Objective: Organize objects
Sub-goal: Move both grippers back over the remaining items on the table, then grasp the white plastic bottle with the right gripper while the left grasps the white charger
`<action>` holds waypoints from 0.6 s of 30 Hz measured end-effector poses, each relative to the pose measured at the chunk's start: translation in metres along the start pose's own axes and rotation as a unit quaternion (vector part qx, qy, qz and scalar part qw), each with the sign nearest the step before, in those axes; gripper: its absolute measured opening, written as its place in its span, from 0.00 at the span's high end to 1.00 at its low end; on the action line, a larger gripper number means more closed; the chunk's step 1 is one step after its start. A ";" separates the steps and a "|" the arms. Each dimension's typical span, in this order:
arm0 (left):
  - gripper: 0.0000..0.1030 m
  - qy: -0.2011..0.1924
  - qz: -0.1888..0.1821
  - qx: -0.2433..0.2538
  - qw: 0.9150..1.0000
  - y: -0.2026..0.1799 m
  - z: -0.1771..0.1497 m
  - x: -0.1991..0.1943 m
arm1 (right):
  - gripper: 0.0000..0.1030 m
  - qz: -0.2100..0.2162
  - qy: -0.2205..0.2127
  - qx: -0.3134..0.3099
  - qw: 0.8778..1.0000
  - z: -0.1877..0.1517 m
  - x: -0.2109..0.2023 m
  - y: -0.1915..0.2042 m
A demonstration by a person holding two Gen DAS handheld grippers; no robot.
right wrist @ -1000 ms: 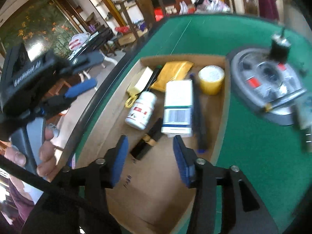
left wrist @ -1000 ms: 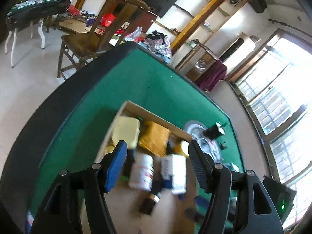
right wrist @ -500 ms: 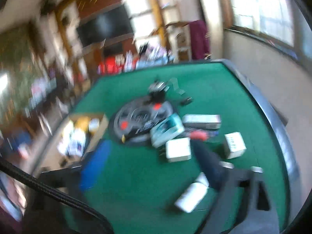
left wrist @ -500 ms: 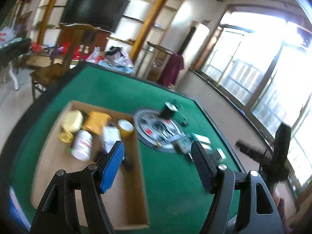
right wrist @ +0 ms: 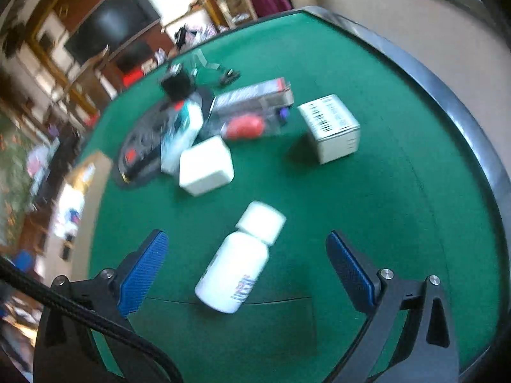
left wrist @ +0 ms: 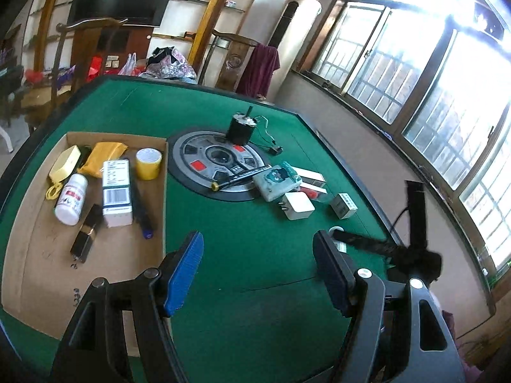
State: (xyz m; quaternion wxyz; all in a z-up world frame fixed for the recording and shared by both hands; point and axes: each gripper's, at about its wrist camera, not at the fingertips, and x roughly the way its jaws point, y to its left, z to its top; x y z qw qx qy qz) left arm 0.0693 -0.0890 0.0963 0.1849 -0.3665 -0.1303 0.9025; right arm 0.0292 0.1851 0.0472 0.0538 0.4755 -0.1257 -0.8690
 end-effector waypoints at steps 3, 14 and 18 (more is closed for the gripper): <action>0.37 0.007 -0.003 0.017 1.000 -0.012 0.001 0.009 | 0.15 -0.045 -0.003 -0.057 0.997 -0.002 0.010 0.022; 0.37 0.058 -0.014 0.143 0.988 -0.070 0.008 0.074 | 0.68 -0.056 -0.006 -0.032 0.998 -0.005 0.005 -0.036; 0.37 0.088 -0.032 0.212 0.973 -0.097 0.006 0.119 | 0.67 0.015 -0.038 0.022 0.999 -0.007 -0.005 -0.071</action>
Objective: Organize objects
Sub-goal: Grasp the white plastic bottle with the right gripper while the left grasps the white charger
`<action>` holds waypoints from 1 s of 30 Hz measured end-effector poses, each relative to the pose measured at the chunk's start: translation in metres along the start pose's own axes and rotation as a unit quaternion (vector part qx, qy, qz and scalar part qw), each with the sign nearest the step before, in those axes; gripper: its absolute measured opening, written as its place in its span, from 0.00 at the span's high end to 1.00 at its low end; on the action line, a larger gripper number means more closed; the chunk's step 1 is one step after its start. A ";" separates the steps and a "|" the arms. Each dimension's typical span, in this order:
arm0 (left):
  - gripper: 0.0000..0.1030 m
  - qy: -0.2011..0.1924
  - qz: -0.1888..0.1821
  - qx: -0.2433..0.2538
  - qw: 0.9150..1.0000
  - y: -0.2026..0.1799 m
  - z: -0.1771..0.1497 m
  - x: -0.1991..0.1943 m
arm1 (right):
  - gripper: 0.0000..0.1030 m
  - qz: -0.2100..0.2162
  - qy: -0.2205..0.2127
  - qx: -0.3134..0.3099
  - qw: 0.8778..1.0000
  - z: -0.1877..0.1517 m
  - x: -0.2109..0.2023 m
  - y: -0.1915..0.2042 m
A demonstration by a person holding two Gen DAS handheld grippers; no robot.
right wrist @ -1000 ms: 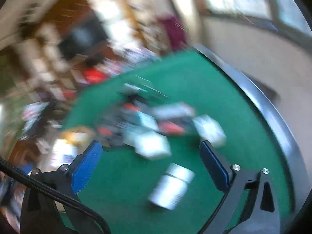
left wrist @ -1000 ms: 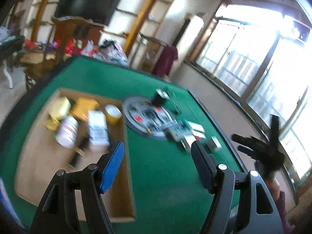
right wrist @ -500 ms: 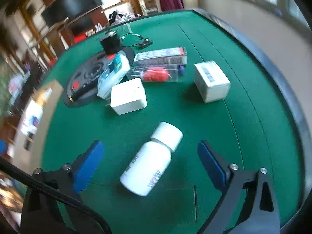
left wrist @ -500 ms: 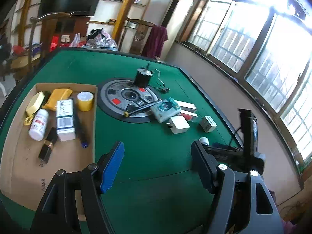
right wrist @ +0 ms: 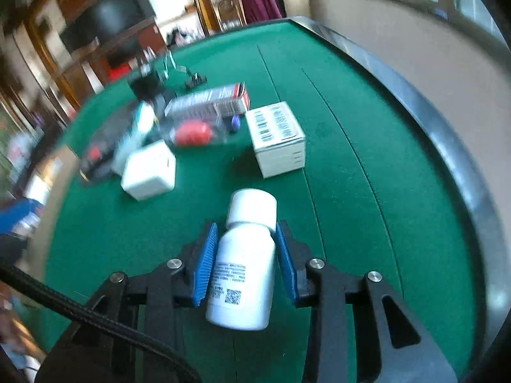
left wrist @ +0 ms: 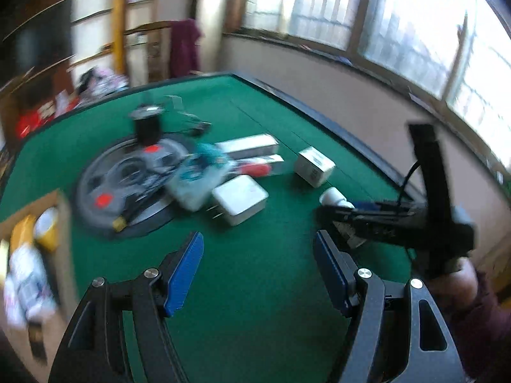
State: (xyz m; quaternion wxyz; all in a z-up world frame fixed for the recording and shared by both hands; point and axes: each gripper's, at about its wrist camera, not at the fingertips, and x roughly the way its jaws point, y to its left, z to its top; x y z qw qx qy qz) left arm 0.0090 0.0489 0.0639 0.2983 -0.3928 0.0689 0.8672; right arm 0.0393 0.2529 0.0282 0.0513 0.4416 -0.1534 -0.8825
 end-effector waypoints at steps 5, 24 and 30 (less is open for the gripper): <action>0.37 0.036 0.031 0.088 0.995 -0.014 0.020 0.057 | 0.65 0.006 -0.002 -0.003 1.000 -0.002 -0.006 -0.002; 0.42 0.110 0.010 0.145 0.983 -0.002 0.038 0.112 | 0.58 0.045 0.002 0.021 0.999 0.006 -0.002 -0.011; 0.63 0.105 0.012 0.111 0.988 -0.004 0.020 0.092 | 0.53 0.051 0.002 0.021 0.998 0.007 -0.001 -0.010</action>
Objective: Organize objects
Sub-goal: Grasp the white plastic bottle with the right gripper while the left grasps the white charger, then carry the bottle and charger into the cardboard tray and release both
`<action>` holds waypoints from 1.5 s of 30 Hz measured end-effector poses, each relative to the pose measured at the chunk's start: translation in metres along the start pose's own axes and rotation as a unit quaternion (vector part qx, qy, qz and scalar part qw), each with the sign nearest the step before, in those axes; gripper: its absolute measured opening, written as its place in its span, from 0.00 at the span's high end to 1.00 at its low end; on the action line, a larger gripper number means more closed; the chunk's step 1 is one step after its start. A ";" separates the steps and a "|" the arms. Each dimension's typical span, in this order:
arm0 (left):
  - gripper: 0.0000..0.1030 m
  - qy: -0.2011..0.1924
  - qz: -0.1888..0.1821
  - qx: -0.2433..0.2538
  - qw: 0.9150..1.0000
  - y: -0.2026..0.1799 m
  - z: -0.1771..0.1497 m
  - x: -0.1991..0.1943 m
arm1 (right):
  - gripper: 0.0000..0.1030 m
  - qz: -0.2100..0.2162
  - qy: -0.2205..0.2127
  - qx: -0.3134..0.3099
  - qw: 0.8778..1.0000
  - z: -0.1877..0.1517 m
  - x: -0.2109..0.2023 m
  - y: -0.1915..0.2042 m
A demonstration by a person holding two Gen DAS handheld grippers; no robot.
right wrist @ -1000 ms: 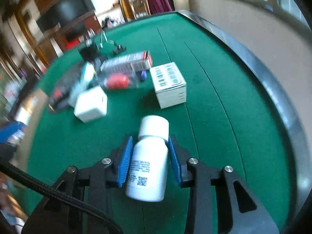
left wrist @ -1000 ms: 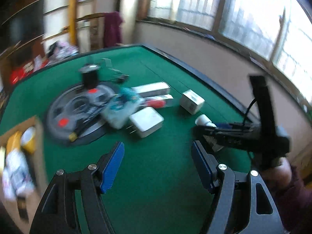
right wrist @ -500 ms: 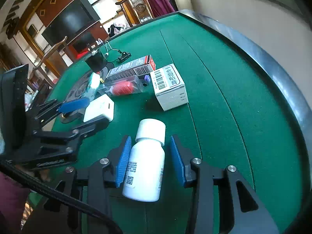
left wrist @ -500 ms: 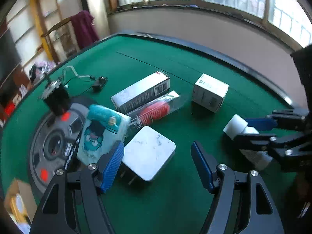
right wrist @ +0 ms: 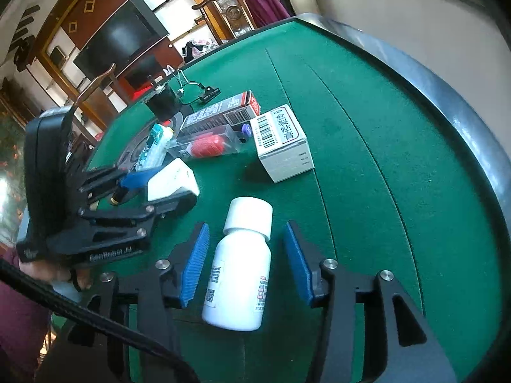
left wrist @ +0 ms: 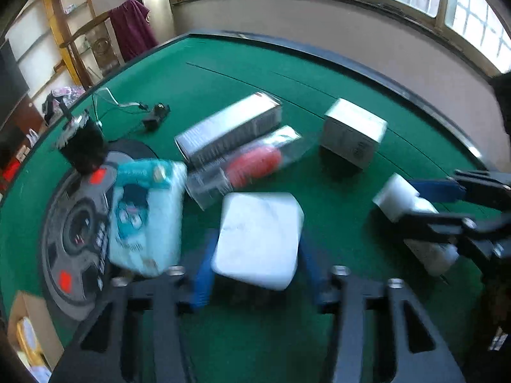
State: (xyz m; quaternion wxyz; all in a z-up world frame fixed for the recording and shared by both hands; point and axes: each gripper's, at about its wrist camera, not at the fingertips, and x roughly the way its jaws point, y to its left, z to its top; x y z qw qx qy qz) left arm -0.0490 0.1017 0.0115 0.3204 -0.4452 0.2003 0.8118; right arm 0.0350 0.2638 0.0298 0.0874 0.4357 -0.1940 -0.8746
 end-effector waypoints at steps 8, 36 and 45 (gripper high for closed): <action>0.62 -0.003 0.019 -0.027 0.999 -0.015 -0.020 -0.014 | 0.53 -0.003 -0.001 -0.002 1.000 0.001 0.001 0.000; 0.62 -0.149 0.074 -0.200 0.966 0.032 -0.141 -0.161 | 0.69 -0.162 0.030 -0.140 0.976 -0.010 0.025 0.059; 0.62 -0.186 0.097 -0.277 0.938 0.072 -0.207 -0.200 | 0.69 -0.087 0.040 -0.055 0.994 -0.016 0.002 0.047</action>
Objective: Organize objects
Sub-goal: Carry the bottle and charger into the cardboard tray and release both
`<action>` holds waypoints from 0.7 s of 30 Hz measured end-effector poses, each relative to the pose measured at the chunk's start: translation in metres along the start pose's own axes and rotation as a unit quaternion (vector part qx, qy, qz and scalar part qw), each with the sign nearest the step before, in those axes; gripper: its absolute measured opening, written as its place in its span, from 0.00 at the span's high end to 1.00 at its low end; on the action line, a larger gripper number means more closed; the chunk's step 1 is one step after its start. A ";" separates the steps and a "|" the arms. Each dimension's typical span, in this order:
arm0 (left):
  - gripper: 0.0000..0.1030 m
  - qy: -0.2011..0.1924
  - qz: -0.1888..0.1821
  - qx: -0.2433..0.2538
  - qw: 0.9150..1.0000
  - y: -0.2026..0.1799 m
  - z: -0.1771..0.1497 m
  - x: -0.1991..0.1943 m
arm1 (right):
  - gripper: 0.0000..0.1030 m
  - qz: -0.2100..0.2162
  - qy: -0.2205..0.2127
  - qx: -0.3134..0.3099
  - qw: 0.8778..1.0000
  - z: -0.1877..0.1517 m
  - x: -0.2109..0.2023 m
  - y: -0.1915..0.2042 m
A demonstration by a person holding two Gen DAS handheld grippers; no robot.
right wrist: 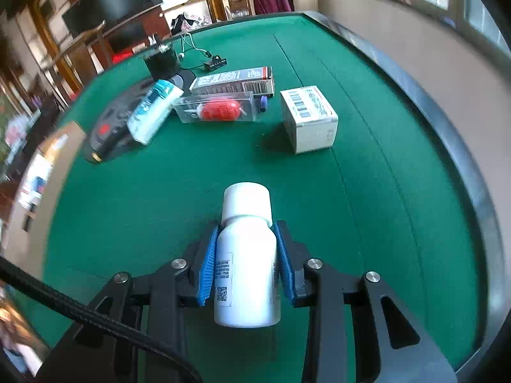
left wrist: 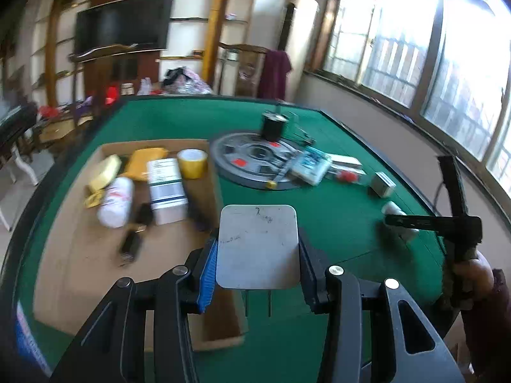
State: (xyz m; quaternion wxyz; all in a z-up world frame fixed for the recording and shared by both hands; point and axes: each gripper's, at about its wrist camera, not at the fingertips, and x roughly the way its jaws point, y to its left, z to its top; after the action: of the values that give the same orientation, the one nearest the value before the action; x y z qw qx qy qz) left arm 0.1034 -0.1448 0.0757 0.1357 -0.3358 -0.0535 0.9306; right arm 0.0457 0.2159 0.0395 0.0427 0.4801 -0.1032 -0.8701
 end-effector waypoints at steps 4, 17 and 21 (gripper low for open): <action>0.62 -0.013 0.022 -0.038 0.999 0.033 -0.008 -0.011 | 0.69 0.045 -0.014 -0.001 0.999 -0.001 -0.017 0.022; 0.62 0.013 0.095 -0.109 0.989 0.109 -0.019 0.008 | 0.69 0.198 0.031 -0.076 0.977 0.006 -0.016 0.153; 0.62 0.030 0.104 -0.104 0.989 0.117 -0.016 0.023 | 0.69 0.232 0.068 -0.088 0.966 0.007 0.006 0.195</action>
State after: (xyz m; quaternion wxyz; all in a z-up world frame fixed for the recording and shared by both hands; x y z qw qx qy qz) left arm 0.0716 -0.2497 0.0269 0.0039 -0.3792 -0.1103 0.9187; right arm 0.0315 0.0259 0.0807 0.2922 0.4956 -0.1314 -0.8073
